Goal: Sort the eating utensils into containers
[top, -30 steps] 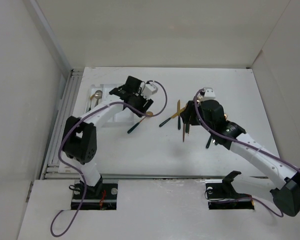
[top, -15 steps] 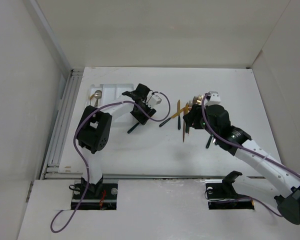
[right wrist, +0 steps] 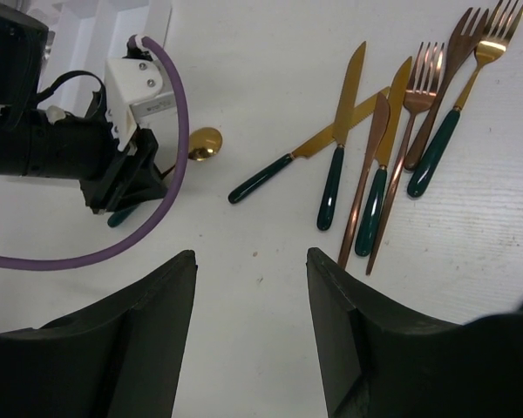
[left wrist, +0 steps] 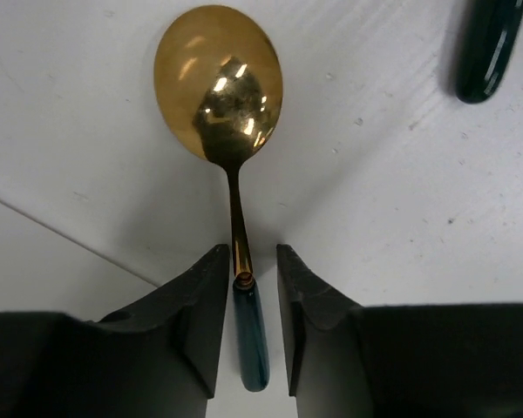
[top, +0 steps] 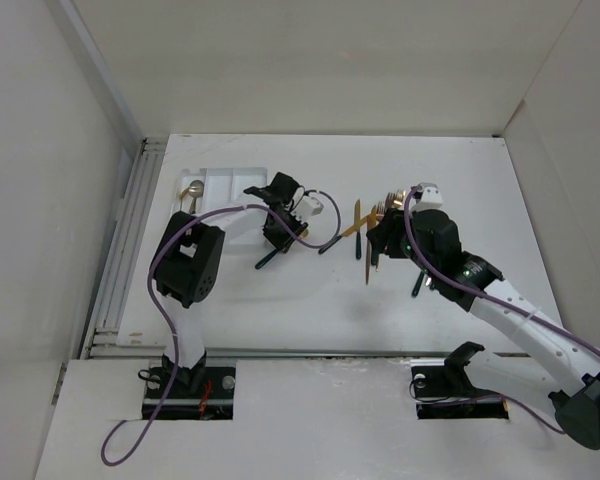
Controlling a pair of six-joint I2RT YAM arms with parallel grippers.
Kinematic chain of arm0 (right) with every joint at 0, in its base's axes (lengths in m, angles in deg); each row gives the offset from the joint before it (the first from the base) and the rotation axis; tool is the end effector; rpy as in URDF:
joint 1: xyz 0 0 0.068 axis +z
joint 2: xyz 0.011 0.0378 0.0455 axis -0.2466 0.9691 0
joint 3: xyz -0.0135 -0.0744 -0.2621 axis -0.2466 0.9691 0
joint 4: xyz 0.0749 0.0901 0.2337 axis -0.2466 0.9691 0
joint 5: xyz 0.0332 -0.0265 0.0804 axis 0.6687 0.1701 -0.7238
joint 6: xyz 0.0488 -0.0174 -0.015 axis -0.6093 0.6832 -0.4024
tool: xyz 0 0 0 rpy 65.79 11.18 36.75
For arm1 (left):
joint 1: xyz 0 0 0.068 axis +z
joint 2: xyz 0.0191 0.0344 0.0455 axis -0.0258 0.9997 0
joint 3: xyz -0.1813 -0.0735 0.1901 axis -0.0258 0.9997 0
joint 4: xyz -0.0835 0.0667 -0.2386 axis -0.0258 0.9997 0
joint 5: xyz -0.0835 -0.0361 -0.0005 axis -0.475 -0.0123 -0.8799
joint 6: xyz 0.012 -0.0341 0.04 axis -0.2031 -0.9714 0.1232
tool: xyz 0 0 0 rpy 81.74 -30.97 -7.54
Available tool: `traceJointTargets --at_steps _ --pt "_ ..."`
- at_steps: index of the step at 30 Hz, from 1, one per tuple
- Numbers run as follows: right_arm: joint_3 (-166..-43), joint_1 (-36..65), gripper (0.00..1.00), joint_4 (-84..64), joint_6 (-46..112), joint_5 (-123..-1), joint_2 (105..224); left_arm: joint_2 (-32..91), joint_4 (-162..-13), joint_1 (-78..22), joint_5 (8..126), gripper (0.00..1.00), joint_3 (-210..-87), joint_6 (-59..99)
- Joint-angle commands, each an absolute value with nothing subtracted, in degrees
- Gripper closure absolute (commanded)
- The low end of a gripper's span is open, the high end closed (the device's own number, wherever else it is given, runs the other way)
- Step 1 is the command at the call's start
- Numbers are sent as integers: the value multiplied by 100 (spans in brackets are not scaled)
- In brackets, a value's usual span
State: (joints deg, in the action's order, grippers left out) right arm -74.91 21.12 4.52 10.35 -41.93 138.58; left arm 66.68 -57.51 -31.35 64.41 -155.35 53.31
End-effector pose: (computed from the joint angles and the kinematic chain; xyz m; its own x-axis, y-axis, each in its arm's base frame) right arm 0.1842 0.1217 0.3043 -0.4957 0.2408 -0.8345 -0.1855 0.9093 0.3726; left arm 0.3519 -0.2097 0.1732 -0.4986 0.7127 -0.4933 0.8108 0.5847 0.0252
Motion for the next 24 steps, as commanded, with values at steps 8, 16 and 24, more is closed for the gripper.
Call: traceJointTargets --at_steps 8,16,24 --pt "-7470 2229 41 441 978 -4062 13739 6362 -5177 -3382 5863 71 -14816 5223" --pt "-7417 2229 41 441 978 -4009 13511 6151 -5230 -3382 6433 69 -14499 5284" --pt "-7417 2229 41 441 1083 -3956 13510 6159 -5344 -3382 6505 98 -14217 5284"
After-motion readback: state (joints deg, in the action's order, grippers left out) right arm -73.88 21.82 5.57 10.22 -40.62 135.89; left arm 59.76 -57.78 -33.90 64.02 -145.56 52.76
